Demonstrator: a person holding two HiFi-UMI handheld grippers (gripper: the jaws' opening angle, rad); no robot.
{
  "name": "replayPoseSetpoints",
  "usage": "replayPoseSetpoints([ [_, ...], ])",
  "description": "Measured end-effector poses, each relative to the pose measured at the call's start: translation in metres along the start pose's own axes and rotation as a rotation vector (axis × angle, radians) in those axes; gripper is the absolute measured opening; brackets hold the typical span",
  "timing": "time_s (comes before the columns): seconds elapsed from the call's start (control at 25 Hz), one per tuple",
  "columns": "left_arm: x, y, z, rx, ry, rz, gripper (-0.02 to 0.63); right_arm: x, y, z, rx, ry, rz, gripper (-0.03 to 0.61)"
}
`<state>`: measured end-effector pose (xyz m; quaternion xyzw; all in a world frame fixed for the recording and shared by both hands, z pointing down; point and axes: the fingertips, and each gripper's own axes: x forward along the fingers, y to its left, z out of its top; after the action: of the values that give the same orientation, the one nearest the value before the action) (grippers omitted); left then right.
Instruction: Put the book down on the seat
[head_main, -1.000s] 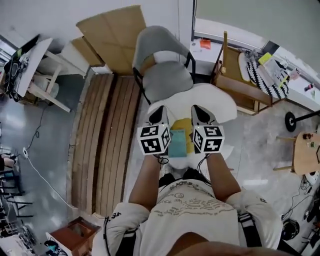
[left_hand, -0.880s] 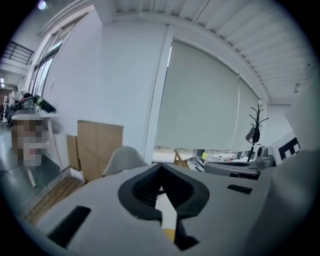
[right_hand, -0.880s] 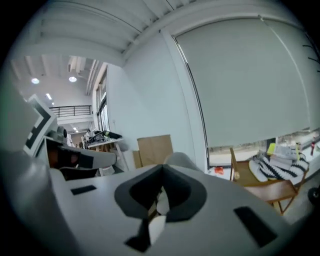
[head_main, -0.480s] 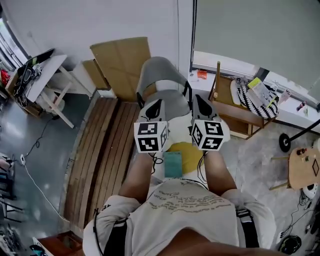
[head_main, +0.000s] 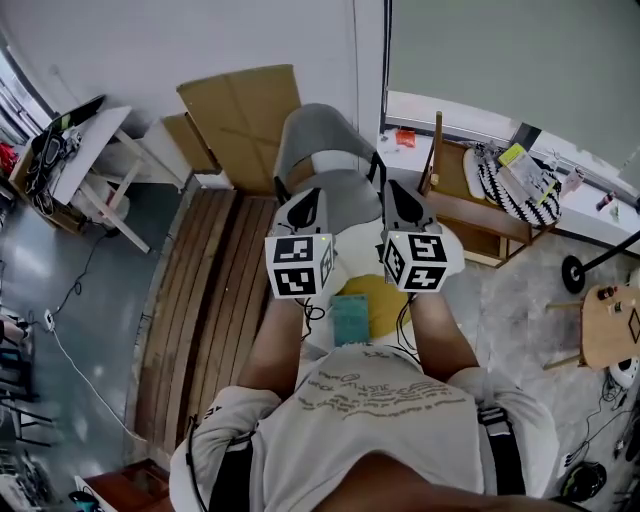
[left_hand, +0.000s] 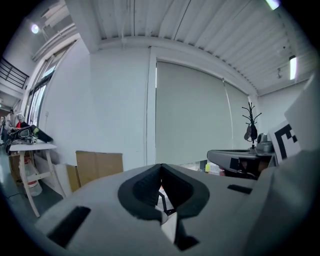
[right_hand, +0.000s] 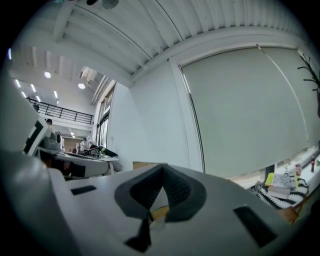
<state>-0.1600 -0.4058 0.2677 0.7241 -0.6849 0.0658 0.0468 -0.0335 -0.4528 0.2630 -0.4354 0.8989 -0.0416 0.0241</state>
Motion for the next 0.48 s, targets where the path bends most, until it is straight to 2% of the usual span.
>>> replayPoseSetpoints([
  [0.48, 0.0, 0.012, 0.006, -0.023, -0.008, 0.01, 0.02, 0.005, 0.014, -0.009, -0.011, 0.017, 0.041, 0.026],
])
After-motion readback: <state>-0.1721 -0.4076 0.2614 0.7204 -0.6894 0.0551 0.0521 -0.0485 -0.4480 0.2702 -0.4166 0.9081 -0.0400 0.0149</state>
